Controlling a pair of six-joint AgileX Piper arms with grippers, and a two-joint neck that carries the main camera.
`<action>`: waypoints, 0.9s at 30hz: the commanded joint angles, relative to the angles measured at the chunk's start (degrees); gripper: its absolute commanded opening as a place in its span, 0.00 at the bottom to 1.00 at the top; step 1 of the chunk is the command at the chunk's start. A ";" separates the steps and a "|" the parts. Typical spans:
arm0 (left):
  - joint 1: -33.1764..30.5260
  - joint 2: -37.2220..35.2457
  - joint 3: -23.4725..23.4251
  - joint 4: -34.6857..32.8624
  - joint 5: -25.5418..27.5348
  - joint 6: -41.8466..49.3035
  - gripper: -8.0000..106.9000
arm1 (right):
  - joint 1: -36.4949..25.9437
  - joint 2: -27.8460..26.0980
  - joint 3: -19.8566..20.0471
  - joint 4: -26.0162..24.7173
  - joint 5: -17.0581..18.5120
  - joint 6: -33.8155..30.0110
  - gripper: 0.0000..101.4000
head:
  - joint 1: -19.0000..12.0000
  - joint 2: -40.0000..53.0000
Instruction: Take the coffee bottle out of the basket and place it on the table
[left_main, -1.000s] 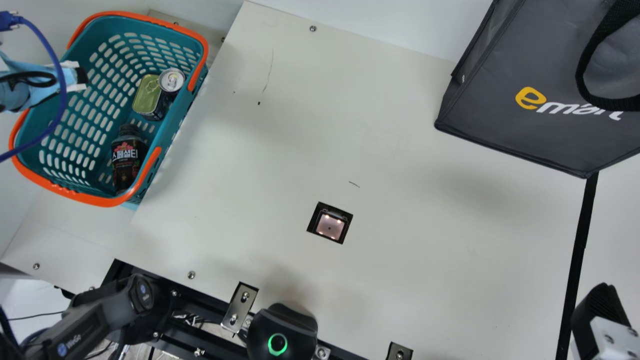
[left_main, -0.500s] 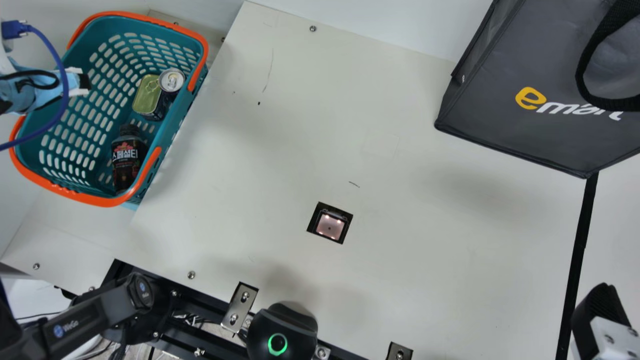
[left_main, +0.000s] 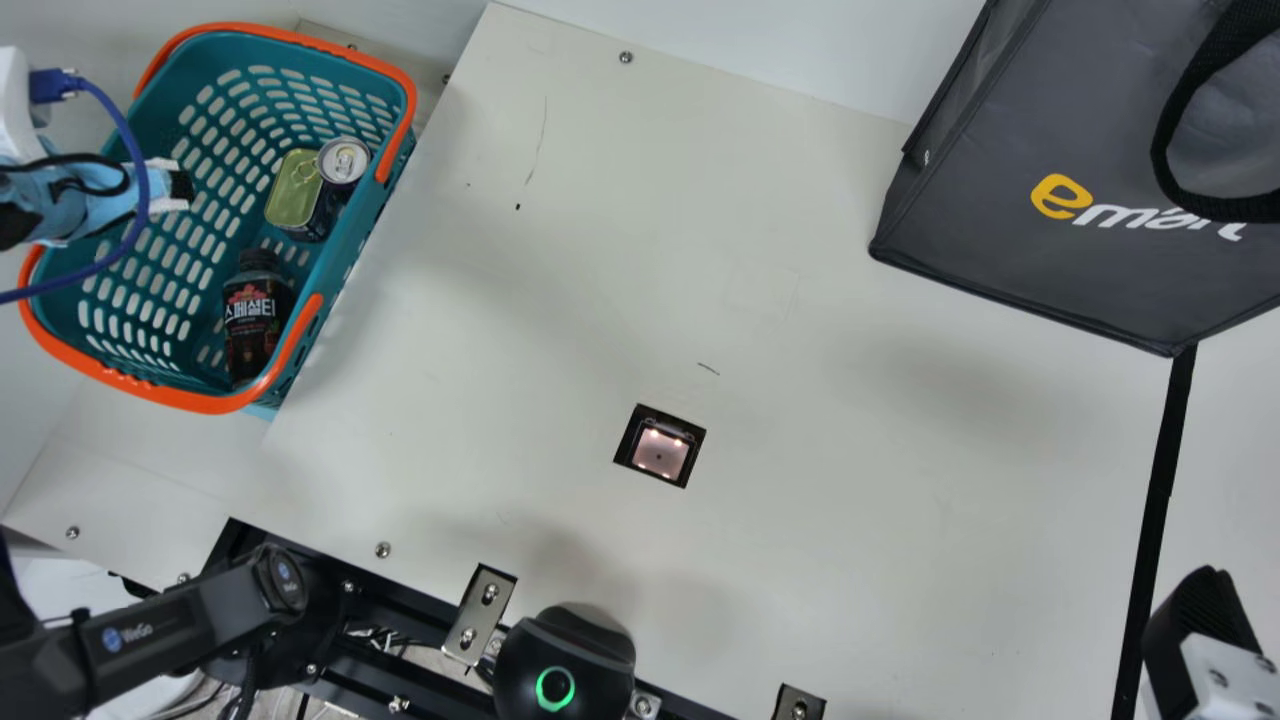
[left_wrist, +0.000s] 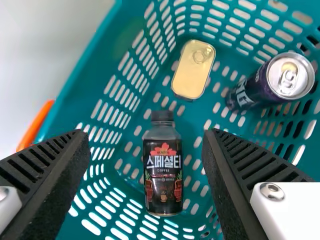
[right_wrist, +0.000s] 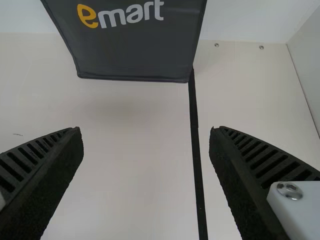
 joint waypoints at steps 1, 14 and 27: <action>0.16 0.50 0.71 -0.45 -0.71 1.28 0.85 | 0.00 0.00 0.00 0.00 0.00 0.00 0.90 | -1.48 0.23; 0.82 4.71 4.06 -2.39 -6.00 5.79 0.85 | 0.00 0.00 0.00 0.00 0.06 0.00 0.90 | -1.48 0.23; 0.01 10.43 5.05 -1.59 -10.87 5.09 0.85 | 0.00 0.00 0.00 0.00 0.06 0.00 0.90 | -1.48 0.23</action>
